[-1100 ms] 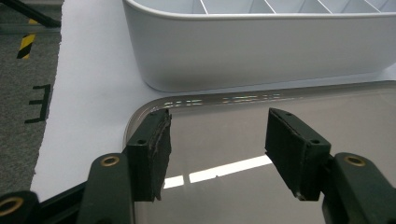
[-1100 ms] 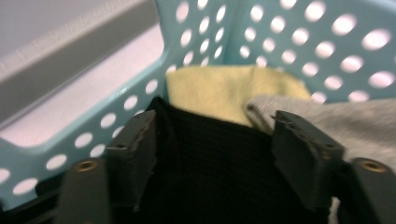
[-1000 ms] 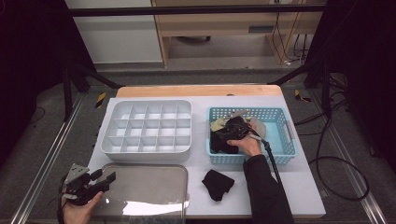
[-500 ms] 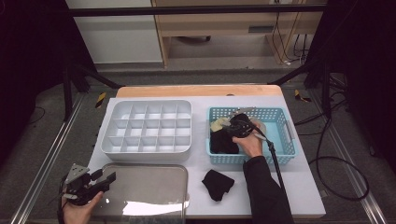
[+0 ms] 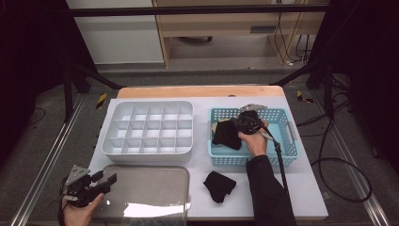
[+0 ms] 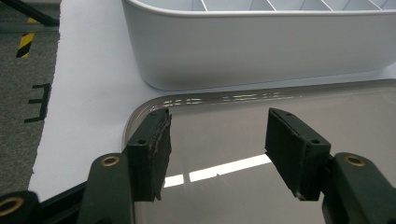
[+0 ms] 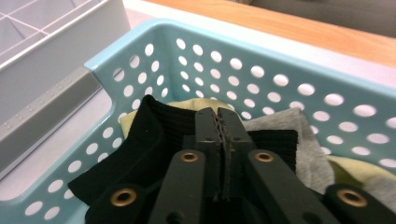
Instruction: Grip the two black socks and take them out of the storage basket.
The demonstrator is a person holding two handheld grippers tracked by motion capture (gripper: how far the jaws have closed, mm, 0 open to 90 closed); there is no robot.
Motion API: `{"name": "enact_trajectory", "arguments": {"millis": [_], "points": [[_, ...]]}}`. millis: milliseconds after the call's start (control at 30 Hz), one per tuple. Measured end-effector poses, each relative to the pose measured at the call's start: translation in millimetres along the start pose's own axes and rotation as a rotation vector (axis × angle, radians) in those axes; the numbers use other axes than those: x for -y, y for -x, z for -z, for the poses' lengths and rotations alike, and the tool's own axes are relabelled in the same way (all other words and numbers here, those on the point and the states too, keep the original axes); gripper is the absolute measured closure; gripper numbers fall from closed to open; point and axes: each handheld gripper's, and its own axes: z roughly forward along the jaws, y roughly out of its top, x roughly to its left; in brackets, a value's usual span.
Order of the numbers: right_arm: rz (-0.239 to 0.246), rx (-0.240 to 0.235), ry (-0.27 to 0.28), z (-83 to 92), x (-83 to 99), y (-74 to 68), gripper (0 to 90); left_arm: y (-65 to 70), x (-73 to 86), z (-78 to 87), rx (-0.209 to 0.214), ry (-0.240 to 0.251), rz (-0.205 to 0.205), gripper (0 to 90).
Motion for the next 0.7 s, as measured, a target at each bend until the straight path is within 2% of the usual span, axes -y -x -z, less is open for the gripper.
{"name": "enact_trajectory", "arguments": {"millis": [100, 167, 300, 333, 433, 567, 700], "points": [[0.017, 0.005, 0.019, 0.1, -0.5, -3.7, 69.3, 0.5, 0.0, 0.0, 0.001, -0.002, -0.003, 40.0], [0.027, -0.009, 0.032, 0.4, -1.2, -6.2, 63.3, 0.8, -0.1, 0.0, 0.003, 0.000, -0.003, 40.0], [0.039, -0.011, 0.087, -2.3, -2.2, -13.6, 38.8, 0.9, -0.1, -0.4, 0.002, -0.004, -0.005, 40.0], [0.038, -0.015, 0.085, -4.2, -2.0, -15.4, 36.6, 1.0, -0.1, -0.4, 0.003, -0.004, -0.007, 40.0], [0.080, 0.004, 0.047, -12.3, 1.9, -17.7, 28.8, 0.6, 0.0, -0.5, 0.003, -0.003, -0.005, 40.0], [0.092, 0.025, -0.021, -20.0, 6.6, -17.0, 30.3, 0.1, 0.2, -0.7, 0.002, -0.003, -0.005, 40.0], [0.081, 0.013, -0.060, -21.9, 7.7, -17.0, 43.4, 0.4, 0.6, -1.7, 0.003, -0.007, -0.005, 40.0]]}}
